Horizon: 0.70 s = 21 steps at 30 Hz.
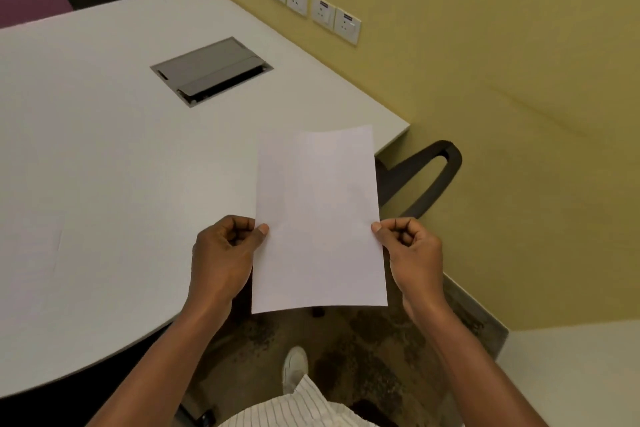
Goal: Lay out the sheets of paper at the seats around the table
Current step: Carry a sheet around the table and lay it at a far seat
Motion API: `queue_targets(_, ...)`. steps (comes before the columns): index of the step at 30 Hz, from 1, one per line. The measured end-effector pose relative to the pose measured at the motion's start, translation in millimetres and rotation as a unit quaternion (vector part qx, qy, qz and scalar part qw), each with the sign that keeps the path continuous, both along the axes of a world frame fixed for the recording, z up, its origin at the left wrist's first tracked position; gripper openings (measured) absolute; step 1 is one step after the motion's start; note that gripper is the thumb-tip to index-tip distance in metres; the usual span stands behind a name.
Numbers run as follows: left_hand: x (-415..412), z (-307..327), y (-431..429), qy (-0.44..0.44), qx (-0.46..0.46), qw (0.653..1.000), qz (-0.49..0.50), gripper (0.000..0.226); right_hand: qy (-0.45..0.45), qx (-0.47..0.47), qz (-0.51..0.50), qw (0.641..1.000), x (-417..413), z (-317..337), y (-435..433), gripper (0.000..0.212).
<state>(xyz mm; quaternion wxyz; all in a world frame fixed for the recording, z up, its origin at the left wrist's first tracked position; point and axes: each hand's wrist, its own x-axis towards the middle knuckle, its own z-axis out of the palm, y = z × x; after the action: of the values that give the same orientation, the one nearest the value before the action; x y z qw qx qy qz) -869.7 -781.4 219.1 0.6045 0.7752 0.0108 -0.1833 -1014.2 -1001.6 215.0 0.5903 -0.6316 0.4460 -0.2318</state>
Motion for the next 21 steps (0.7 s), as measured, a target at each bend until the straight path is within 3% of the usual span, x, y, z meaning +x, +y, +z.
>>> queue_targets(12, 84.7, -19.0, -77.3, 0.001, 0.035, 0.994, 0.103, 0.009, 0.050, 0.004, 0.153, 0.987, 158.5, -22.1, -113.8, 0.013)
queue_targets(21, 131.5, -67.3, -146.0, 0.030, 0.084, 0.975, 0.203, 0.015, 0.140, -0.025, 0.341, 0.929, 257.8, -56.4, -200.3, 0.010)
